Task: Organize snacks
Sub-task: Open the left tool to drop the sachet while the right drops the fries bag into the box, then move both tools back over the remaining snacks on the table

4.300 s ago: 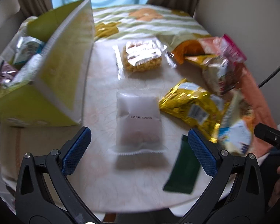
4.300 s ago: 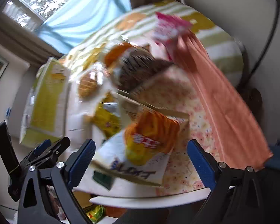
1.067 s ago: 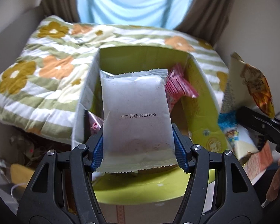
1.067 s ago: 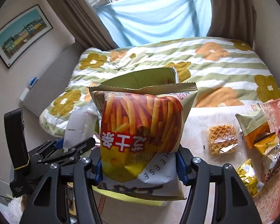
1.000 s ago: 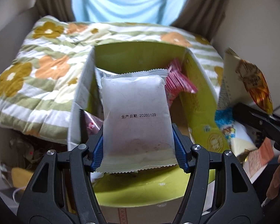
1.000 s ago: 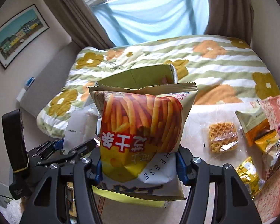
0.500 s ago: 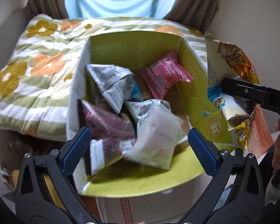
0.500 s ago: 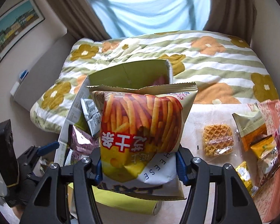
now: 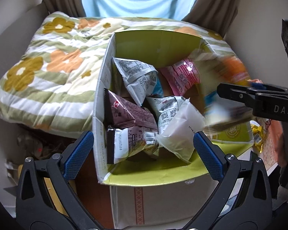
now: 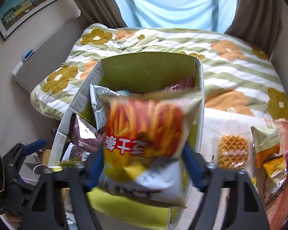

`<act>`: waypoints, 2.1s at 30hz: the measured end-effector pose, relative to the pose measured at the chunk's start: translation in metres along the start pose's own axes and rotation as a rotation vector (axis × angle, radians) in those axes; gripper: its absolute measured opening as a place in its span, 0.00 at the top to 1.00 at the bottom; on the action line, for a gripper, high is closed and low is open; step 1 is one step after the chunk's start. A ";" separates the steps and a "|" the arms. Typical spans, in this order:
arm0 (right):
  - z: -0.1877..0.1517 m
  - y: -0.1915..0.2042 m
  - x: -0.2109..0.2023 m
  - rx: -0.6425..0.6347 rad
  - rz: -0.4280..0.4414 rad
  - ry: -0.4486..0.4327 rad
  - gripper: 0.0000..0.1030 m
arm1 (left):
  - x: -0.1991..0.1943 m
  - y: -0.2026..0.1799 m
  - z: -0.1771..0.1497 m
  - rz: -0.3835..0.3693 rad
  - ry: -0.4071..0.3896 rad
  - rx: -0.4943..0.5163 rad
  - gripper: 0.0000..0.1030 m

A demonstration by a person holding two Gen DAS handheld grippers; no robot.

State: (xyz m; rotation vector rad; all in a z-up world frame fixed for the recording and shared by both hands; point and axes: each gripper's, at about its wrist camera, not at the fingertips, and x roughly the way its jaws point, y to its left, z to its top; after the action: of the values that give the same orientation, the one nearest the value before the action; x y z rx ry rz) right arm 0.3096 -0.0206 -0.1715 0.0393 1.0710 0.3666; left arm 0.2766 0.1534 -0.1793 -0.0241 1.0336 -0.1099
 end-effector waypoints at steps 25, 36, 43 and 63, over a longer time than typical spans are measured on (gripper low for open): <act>-0.033 0.016 -0.051 0.083 -0.065 -0.115 0.08 | -0.017 0.002 -0.005 -0.084 -0.043 0.045 0.00; -0.050 -0.032 -0.110 0.149 -0.165 -0.205 0.08 | -0.033 -0.044 0.010 -0.169 -0.118 0.076 0.00; -0.060 -0.100 -0.153 0.157 -0.214 -0.238 0.08 | -0.048 -0.110 0.016 -0.171 -0.154 0.108 0.00; -0.085 -0.272 -0.133 0.039 -0.092 -0.045 0.08 | 0.043 -0.298 -0.022 -0.096 0.071 -0.155 0.00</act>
State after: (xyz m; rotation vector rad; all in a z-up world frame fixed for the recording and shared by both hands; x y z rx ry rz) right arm 0.2542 -0.3300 -0.1565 0.0329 1.0320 0.2602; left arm 0.2558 -0.1466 -0.2062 -0.2123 1.1100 -0.1185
